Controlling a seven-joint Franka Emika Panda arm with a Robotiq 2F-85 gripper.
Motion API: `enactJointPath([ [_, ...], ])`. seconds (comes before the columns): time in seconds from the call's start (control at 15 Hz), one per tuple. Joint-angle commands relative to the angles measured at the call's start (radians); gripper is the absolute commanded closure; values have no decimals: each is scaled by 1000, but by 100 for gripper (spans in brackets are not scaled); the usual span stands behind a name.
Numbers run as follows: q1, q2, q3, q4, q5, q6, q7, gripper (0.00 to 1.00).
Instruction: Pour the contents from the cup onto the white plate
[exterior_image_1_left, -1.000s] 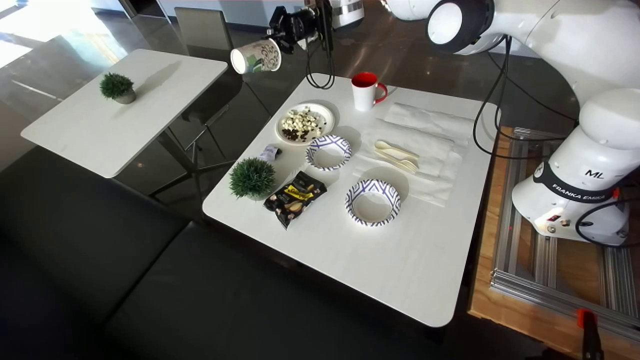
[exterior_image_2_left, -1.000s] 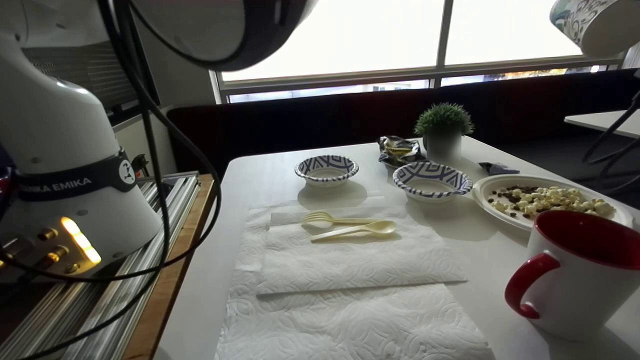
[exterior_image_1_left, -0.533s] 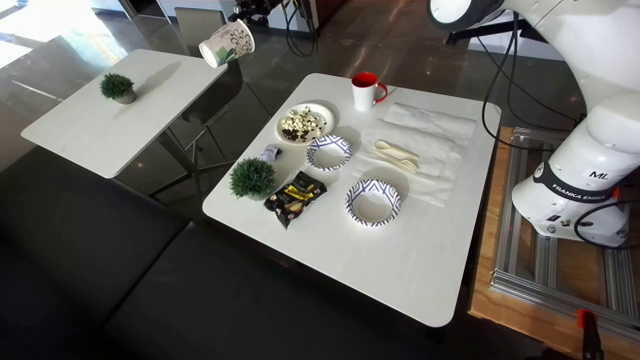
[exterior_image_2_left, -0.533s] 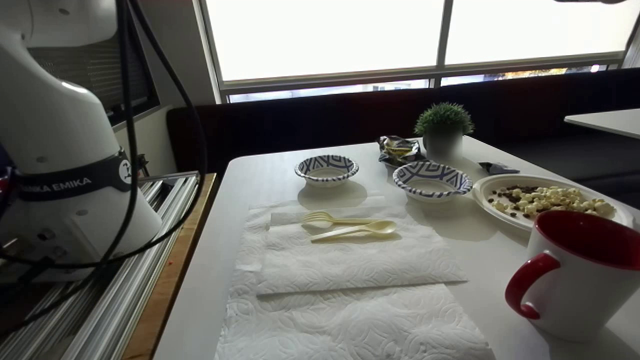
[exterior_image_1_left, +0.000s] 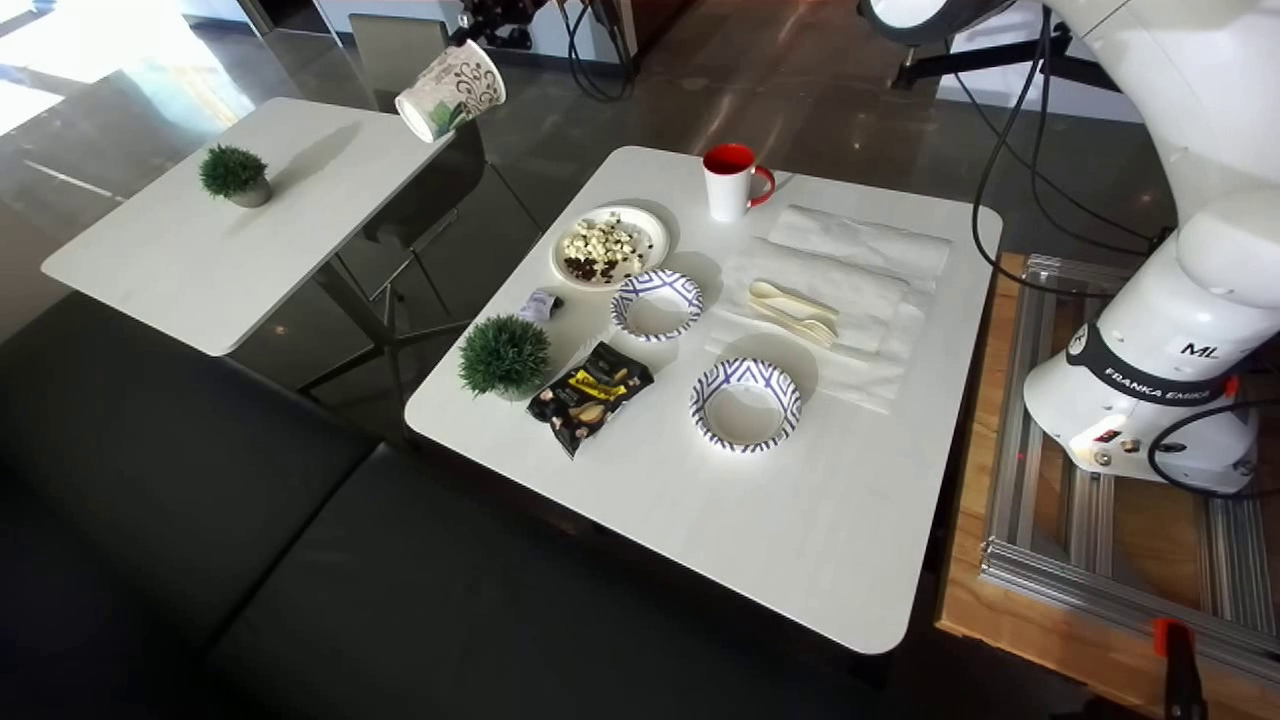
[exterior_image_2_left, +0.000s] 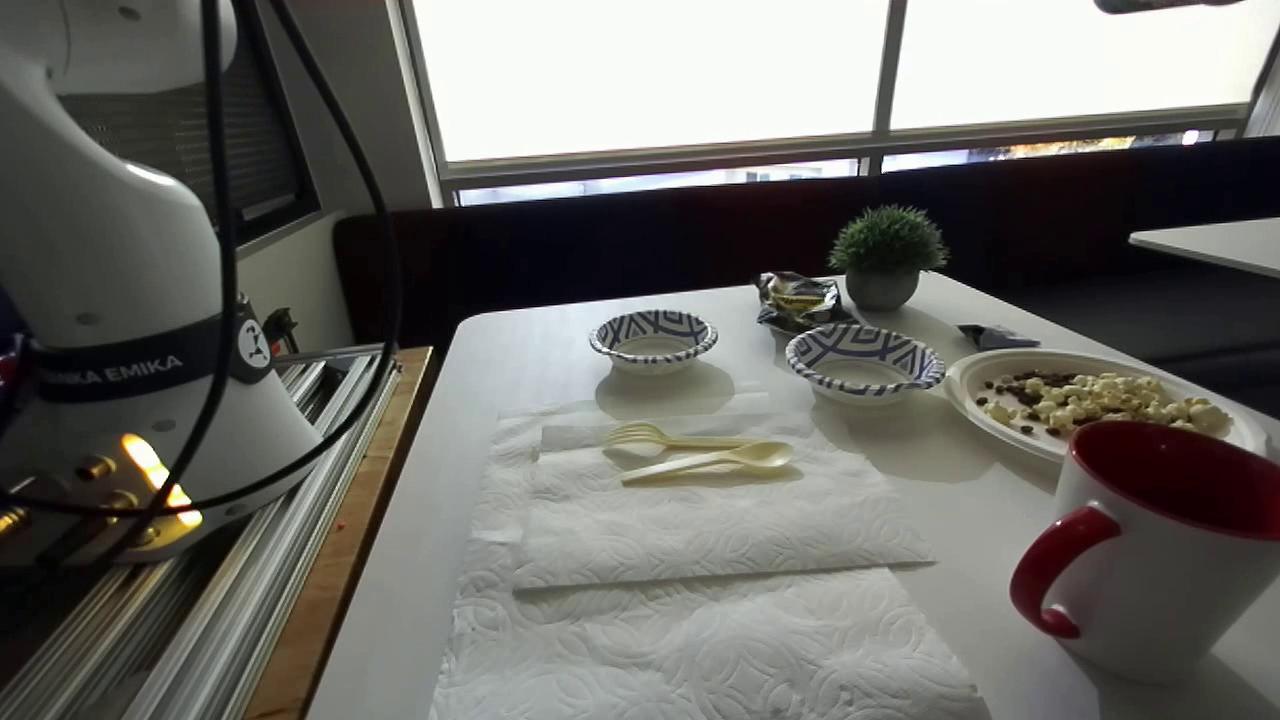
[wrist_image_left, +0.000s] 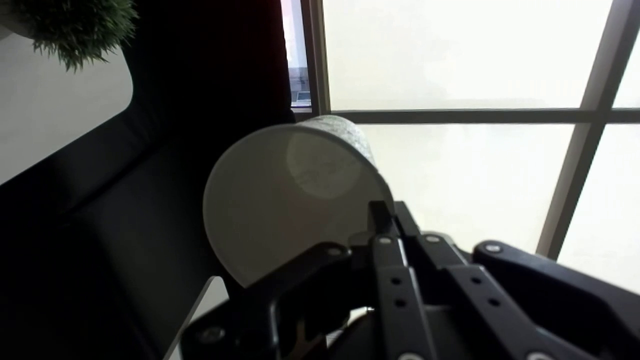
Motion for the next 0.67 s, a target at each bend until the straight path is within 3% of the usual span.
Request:
enactJointPath([
  [0.0,18,-67,-71,-80,-100,-5,-26,99],
  [0.33,27,-206,-184,-265,-216,83,-93,99],
  [0.6,77,-307,-265,-422,-301,232,-141,99],
])
